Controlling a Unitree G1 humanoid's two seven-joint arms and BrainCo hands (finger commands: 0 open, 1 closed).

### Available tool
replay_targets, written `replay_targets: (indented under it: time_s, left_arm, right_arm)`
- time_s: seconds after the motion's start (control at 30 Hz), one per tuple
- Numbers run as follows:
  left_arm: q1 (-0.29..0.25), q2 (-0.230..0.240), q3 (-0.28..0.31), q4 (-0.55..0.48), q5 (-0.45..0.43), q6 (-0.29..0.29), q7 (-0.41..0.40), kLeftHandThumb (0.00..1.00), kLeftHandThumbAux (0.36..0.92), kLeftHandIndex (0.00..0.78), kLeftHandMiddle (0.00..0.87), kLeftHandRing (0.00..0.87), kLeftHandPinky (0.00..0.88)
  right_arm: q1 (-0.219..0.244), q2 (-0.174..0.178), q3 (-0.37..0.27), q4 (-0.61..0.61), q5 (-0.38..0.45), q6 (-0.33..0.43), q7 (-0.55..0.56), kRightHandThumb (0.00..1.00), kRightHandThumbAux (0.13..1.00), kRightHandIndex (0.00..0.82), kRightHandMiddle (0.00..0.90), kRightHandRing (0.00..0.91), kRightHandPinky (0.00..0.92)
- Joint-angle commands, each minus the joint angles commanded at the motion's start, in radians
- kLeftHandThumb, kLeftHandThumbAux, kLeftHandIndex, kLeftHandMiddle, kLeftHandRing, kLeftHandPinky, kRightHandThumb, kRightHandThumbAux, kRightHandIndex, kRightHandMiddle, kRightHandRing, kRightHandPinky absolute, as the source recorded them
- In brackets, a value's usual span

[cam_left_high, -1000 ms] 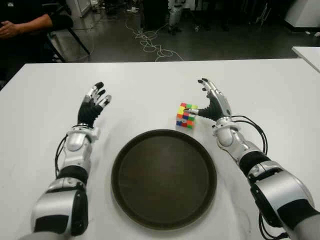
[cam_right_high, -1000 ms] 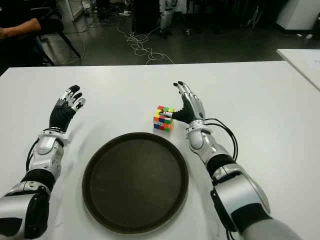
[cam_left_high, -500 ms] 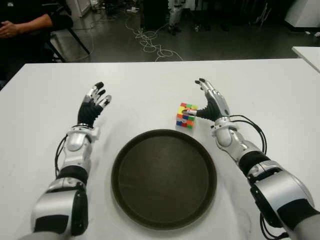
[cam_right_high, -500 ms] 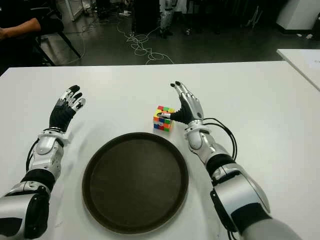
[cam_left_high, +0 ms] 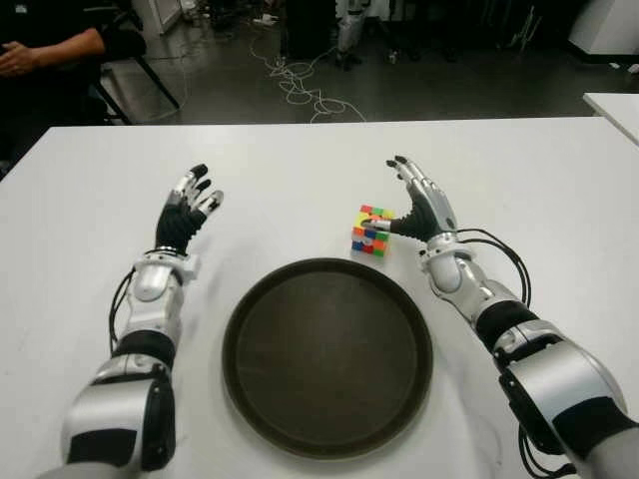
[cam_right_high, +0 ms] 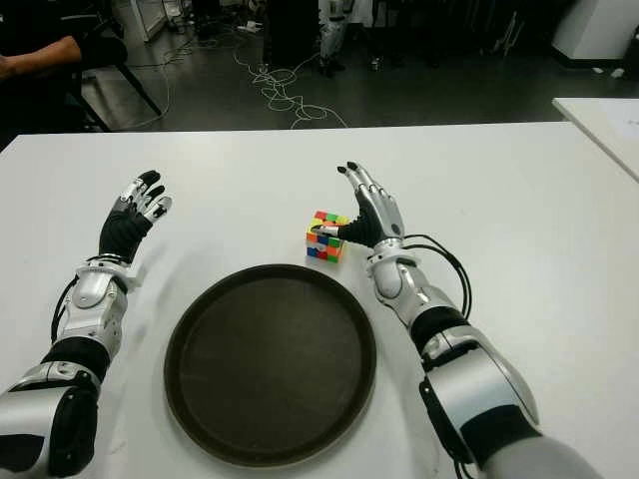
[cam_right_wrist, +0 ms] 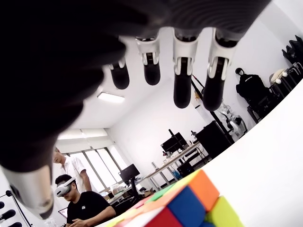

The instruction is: Pick up the Rubik's Cube and put it in the plate

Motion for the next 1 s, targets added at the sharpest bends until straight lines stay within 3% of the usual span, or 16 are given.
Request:
replay_targets:
  time_s: [0.57,1.0]
  left_arm:
    - [0.002,-0.007,0.006,-0.004,-0.008,0.000,-0.005,0.000,0.647,0.000,0.024,0.000,0.000]
    - [0.000,-0.007,0.007,-0.001,-0.009,0.008,-0.005,0.000,0.649,0.000,0.019,0.000,0.000]
  right_arm:
    - [0.010,-0.005,0.024,-0.007,0.004,-0.016,0.078,0.000,0.634,0.000,0.006,0.069,0.161]
    - [0.006,-0.012,0.039,-0.010,-0.007,-0.004,0.121,0.000,0.656,0.000,0.000,0.005,0.053]
